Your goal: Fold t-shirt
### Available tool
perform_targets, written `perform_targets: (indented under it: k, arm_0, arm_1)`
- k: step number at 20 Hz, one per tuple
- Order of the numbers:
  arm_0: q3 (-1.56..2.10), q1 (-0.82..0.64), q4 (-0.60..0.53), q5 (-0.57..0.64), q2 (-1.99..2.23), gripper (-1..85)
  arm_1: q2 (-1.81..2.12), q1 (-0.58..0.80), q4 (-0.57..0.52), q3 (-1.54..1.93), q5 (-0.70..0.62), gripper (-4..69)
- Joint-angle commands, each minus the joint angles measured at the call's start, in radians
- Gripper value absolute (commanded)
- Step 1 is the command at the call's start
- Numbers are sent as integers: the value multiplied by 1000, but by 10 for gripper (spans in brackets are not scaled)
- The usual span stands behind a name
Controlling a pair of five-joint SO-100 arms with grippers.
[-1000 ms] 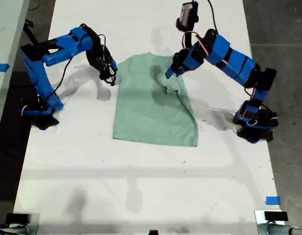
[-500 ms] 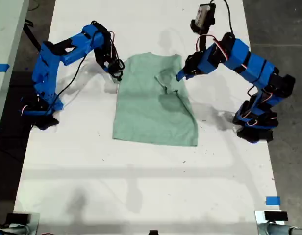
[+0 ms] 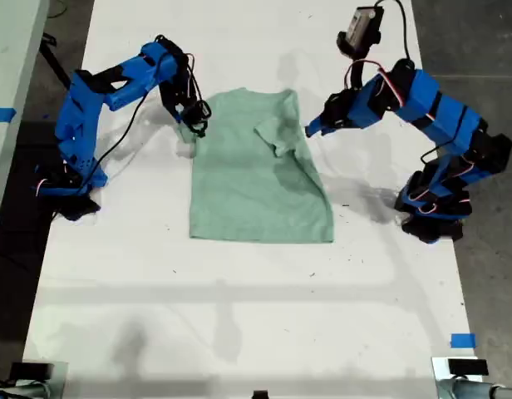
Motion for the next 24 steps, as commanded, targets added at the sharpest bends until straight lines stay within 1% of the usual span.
perform_targets:
  k: [1,6,8,12,17,21,23,24]
  arm_0:
    - [0,-18,60,-11,202,0]
    - [75,-28,58,-5,420,0]
    - [91,-6,31,21,440,0]
    - [124,146,-140,37,499,0]
    - [138,281,-302,-15,525,0]
    - [133,327,-437,-54,457,0]
    - [92,330,-476,-67,364,0]
    - [52,327,-477,-72,302,6]
  arm_1:
    - [55,-2,-31,-3,12,142]
    - [57,0,-44,11,12,141]
    - [63,-2,-48,25,15,140]
    - [87,0,-52,52,21,140]
    - [94,-2,-54,66,28,140]
    - [94,-9,-57,67,32,140]
    - [95,-18,-57,74,38,139]
    - [97,-23,-57,78,41,139]
